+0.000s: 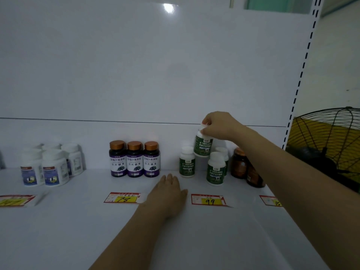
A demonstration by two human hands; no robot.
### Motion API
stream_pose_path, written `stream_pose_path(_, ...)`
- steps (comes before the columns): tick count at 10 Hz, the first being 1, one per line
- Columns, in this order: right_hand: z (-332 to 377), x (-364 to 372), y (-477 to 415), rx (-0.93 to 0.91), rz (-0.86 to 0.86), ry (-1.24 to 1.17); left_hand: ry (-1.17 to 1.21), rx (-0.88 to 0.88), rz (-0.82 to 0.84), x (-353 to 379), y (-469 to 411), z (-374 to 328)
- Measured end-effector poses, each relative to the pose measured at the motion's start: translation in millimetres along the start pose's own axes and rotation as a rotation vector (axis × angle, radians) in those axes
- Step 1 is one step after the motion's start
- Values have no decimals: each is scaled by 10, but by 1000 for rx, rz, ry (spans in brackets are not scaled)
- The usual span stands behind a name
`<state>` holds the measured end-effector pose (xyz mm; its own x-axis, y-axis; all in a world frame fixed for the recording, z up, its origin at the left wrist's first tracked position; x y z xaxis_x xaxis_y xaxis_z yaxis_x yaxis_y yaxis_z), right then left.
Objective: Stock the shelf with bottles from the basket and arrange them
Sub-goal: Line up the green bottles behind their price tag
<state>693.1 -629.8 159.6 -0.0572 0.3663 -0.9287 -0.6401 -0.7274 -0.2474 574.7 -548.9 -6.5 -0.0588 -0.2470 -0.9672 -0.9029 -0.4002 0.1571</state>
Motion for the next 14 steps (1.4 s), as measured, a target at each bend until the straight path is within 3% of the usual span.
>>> stream_pose_path(3, -226, 567, -79, 67, 143, 91, -78, 6, 4, 74, -35, 15)
stream_pose_path(6, -287, 354, -49, 51, 43, 187, -85, 10, 15, 115, -26, 21)
stream_pose_path(8, -654, 293, -80, 217, 259, 328, -96, 9, 2, 112, -32, 10)
stream_pose_path(9, -662, 370, -65, 188, 274, 310, -93, 13, 6, 115, -31, 2)
stream_pose_path(11, -706, 243, -114, 162, 85, 247, -84, 33, -28, 82, -7, -19)
stream_pose_path(13, -359, -460, 215, -19, -328, -65, 143, 97, -338, -228, 94, -151)
stream_pose_path(14, -234, -533, 402, -37, -334, -213, 345, 186, -450, -371, 178, -232)
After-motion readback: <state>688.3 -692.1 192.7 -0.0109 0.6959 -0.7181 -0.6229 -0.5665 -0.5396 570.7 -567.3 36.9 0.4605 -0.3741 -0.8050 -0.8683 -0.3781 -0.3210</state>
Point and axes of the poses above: each hand's wrist, its own y-axis away from the middle knuckle, its own x-axis out of the palm, z = x × y, the point moved 6 cm from there along -y, towards the middle knuckle, and after that the axes turned 6 degrees about z, right-handed, at the moved point
